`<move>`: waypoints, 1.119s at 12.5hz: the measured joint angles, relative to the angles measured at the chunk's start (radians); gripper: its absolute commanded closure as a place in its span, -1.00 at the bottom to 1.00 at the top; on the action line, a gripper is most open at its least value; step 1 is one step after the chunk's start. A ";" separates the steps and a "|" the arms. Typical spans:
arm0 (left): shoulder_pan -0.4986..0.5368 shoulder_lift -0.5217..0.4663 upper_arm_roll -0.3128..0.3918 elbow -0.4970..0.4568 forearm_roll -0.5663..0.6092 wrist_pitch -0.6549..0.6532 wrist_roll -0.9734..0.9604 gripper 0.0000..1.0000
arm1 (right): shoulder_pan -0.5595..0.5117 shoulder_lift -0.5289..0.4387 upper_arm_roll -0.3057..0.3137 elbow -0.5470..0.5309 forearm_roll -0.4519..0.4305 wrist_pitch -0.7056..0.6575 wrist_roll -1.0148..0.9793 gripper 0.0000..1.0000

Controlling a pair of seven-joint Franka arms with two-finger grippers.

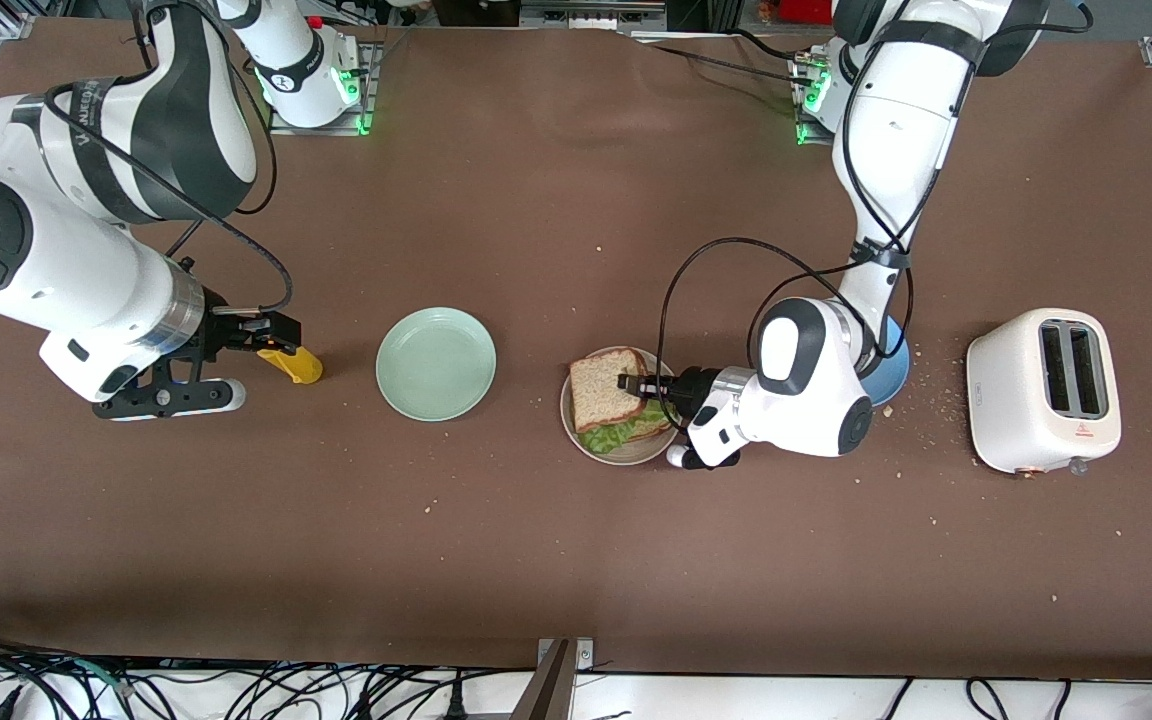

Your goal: Make sandwich in beige plate with both arms

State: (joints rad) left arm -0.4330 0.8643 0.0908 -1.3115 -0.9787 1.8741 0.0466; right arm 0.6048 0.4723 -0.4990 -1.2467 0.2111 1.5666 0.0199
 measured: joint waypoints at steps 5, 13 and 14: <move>0.048 -0.004 0.020 0.001 0.161 -0.024 -0.003 -1.00 | -0.024 -0.001 0.020 -0.003 -0.005 0.002 -0.026 -0.98; 0.339 -0.149 0.040 0.019 0.640 -0.282 -0.003 -1.00 | -0.376 -0.057 0.460 -0.030 -0.204 0.031 -0.025 -0.98; 0.365 -0.178 0.041 0.022 0.703 -0.306 -0.003 -1.00 | -0.405 -0.073 0.493 -0.062 -0.219 0.066 -0.025 -0.98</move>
State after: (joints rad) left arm -0.0680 0.6868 0.1316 -1.2897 -0.2752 1.5684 0.0434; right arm 0.1996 0.3990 -0.0059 -1.3089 -0.0081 1.6321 -0.0051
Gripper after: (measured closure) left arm 0.000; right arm 0.009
